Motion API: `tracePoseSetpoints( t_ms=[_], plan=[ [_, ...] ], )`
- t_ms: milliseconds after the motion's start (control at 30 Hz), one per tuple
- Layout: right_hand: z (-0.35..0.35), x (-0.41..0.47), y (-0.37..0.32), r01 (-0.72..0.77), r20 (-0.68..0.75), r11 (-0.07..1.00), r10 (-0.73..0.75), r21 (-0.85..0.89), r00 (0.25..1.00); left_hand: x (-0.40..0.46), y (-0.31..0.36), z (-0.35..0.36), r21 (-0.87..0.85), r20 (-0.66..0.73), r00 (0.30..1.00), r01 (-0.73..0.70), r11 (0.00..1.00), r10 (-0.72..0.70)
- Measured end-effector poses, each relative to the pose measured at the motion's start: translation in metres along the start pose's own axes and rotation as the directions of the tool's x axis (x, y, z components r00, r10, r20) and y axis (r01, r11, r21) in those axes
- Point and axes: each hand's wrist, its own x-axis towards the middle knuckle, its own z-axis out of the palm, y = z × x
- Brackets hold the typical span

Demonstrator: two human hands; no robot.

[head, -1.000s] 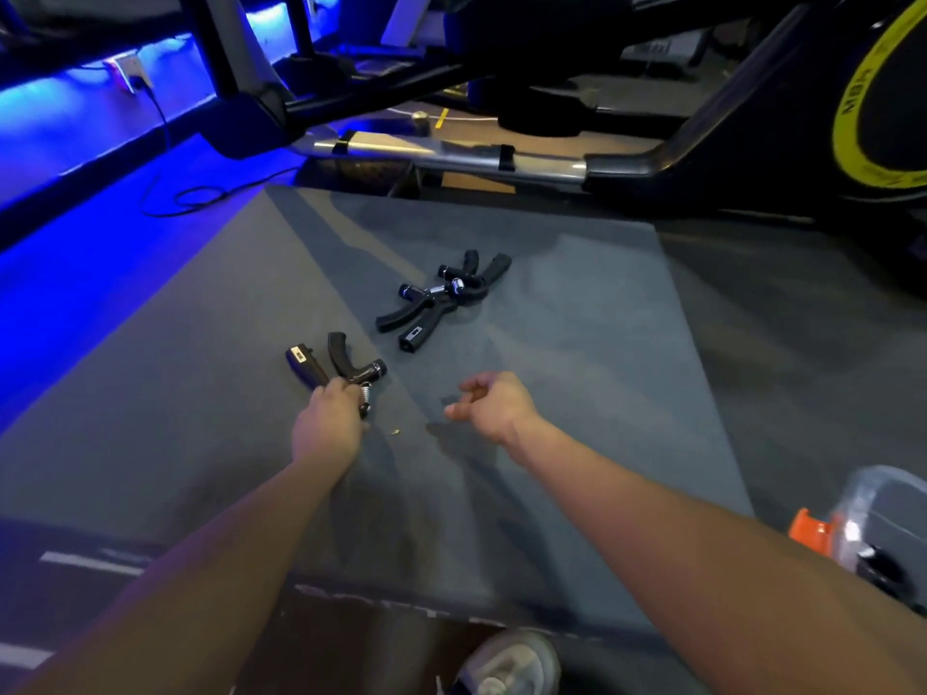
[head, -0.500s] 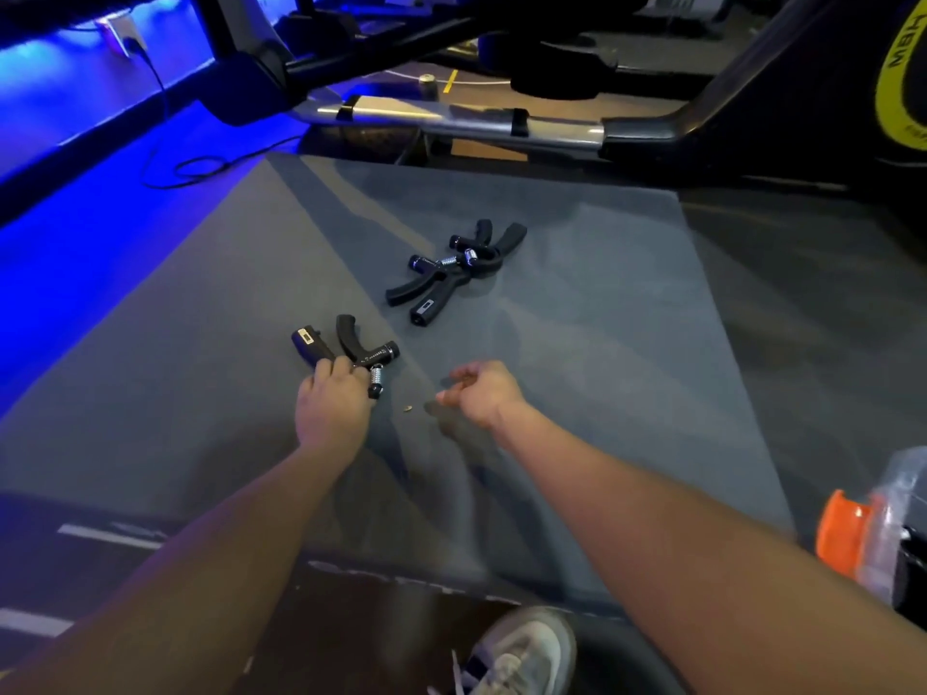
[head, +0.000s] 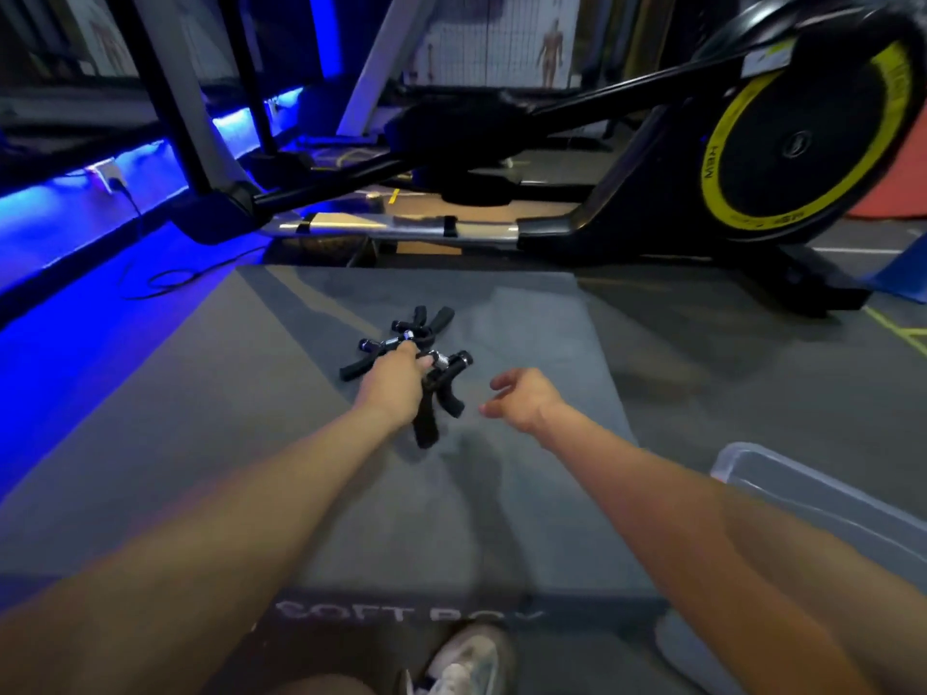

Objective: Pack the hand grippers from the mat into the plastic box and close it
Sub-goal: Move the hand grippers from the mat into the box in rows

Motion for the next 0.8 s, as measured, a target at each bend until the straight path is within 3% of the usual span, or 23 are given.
tracePoseSetpoints(
  t_ms=[133, 200, 333, 433, 500, 667, 800],
  plan=[
    [-0.055, -0.031, 0.022, -0.015, -0.072, 1.0, 0.016, 0.014, 0.997, -0.012, 0.066, 0.005, -0.119, 0.082, 0.997, 0.008, 0.993, 0.002],
    [-0.083, -0.05, 0.035, -0.009, -0.107, 1.0, 0.01, 0.01, 0.994, -0.017, 0.098, 0.018, -0.257, 0.144, 0.989, 0.074, 0.963, -0.038],
    [-0.134, -0.092, 0.066, 0.014, -0.167, 0.994, -0.032, -0.108, 0.985, -0.042, 0.168, 0.057, -0.61, 0.282, 0.953, 0.265, 0.746, -0.108],
    [-0.169, -0.121, 0.099, -0.04, -0.266, 0.967, -0.029, -0.253, 0.963, -0.07, 0.216, 0.082, -0.686, 0.44, 0.895, 0.393, 0.613, -0.081],
    [-0.19, -0.139, 0.123, -0.09, -0.343, 0.943, -0.027, -0.321, 0.939, -0.085, 0.241, 0.103, -0.691, 0.504, 0.863, 0.434, 0.578, -0.045],
    [-0.224, -0.169, 0.177, -0.192, -0.473, 0.939, 0.036, -0.286, 0.881, -0.11, 0.285, 0.155, -0.686, 0.578, 0.812, 0.424, 0.591, 0.088],
    [-0.245, -0.178, 0.216, -0.264, -0.528, 0.963, 0.199, -0.05, 0.826, -0.126, 0.295, 0.199, -0.562, 0.584, 0.802, 0.284, 0.777, 0.129]
  ],
)
